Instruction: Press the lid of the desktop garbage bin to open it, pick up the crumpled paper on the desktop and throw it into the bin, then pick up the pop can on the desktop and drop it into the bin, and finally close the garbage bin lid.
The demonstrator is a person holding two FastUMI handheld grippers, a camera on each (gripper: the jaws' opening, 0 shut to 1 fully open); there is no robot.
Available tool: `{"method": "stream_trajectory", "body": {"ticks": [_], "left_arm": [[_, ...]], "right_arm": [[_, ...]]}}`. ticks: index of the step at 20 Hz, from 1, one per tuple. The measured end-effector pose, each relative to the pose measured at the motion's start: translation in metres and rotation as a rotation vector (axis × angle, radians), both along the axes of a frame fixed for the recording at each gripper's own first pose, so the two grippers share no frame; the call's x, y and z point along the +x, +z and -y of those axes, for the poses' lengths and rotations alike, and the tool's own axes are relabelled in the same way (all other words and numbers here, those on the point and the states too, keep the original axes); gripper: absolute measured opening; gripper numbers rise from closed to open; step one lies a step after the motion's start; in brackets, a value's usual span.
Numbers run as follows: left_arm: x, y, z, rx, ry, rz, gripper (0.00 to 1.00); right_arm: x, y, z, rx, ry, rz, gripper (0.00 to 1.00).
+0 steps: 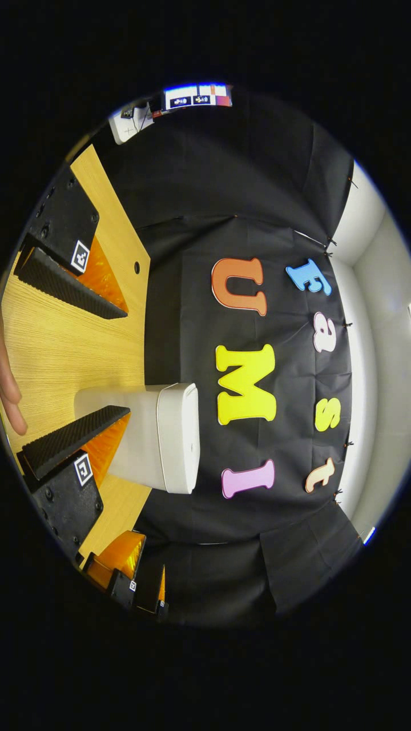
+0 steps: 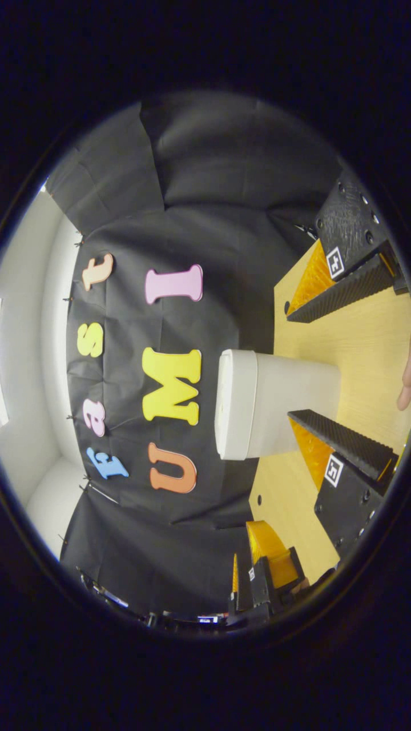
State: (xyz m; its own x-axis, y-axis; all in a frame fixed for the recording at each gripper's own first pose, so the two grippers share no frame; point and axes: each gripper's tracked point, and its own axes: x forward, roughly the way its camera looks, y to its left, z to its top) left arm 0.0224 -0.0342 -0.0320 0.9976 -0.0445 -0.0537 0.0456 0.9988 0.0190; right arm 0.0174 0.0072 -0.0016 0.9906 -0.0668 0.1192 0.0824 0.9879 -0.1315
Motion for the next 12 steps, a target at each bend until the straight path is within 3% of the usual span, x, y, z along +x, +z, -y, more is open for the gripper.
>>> {"method": "stream_trajectory", "body": {"ticks": [12], "left_arm": [[-0.001, -0.003, 0.008, 0.010, -0.011, -0.010, 0.98]], "right_arm": [[-0.004, -0.001, 0.002, 0.000, 0.014, -0.004, 0.95]]}}
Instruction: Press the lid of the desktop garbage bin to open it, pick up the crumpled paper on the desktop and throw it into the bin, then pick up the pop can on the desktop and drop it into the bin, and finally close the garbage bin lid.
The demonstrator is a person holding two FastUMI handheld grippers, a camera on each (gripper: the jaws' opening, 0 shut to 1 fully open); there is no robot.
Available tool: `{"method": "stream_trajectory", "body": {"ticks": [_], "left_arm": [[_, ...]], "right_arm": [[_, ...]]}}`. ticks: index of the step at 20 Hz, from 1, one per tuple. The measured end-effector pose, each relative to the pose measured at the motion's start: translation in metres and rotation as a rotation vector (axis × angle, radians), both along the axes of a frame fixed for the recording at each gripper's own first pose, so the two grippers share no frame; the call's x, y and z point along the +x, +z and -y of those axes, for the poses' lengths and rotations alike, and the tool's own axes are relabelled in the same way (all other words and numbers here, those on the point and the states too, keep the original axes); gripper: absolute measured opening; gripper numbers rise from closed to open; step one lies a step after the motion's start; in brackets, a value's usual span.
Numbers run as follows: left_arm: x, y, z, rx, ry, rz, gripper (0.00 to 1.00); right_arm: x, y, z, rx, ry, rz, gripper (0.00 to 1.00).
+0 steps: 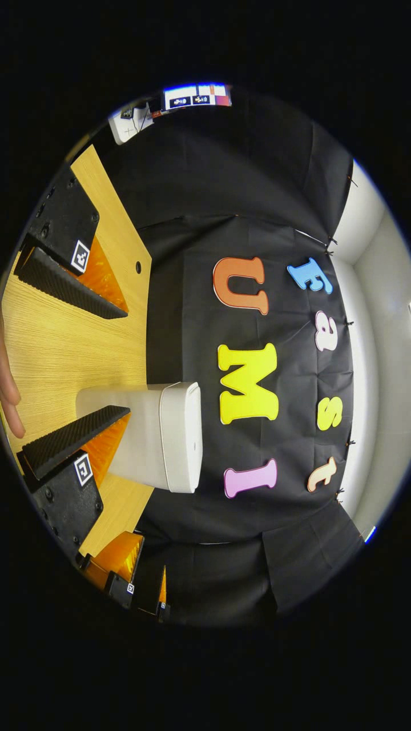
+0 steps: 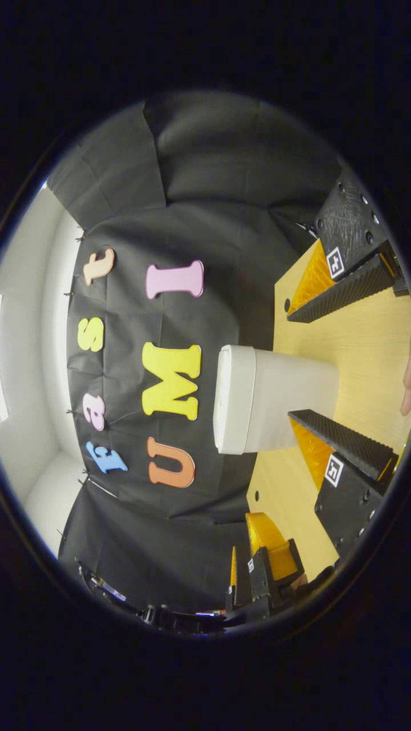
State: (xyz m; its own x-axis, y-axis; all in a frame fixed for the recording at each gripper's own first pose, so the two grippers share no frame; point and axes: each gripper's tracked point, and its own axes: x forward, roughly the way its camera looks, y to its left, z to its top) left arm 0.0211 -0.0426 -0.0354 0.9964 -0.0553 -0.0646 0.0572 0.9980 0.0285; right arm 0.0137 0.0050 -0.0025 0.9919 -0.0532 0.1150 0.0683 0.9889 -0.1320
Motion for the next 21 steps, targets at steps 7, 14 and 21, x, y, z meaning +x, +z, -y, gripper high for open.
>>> {"method": "stream_trajectory", "body": {"ticks": [7, 14, 21], "left_arm": [[0.0001, -0.0022, -0.0010, 0.017, 0.004, -0.010, 0.99], [0.0022, -0.0053, -0.0013, 0.008, 0.022, -0.015, 0.99], [0.0009, -0.0065, 0.0034, 0.024, 0.006, -0.017, 0.98]], "right_arm": [[-0.0020, 0.0001, -0.0041, -0.007, 0.006, 0.004, 0.95], [0.0007, -0.0044, -0.0005, 0.011, 0.008, -0.021, 0.97], [0.0007, -0.0029, 0.0006, 0.011, 0.006, -0.016, 0.95]]}}
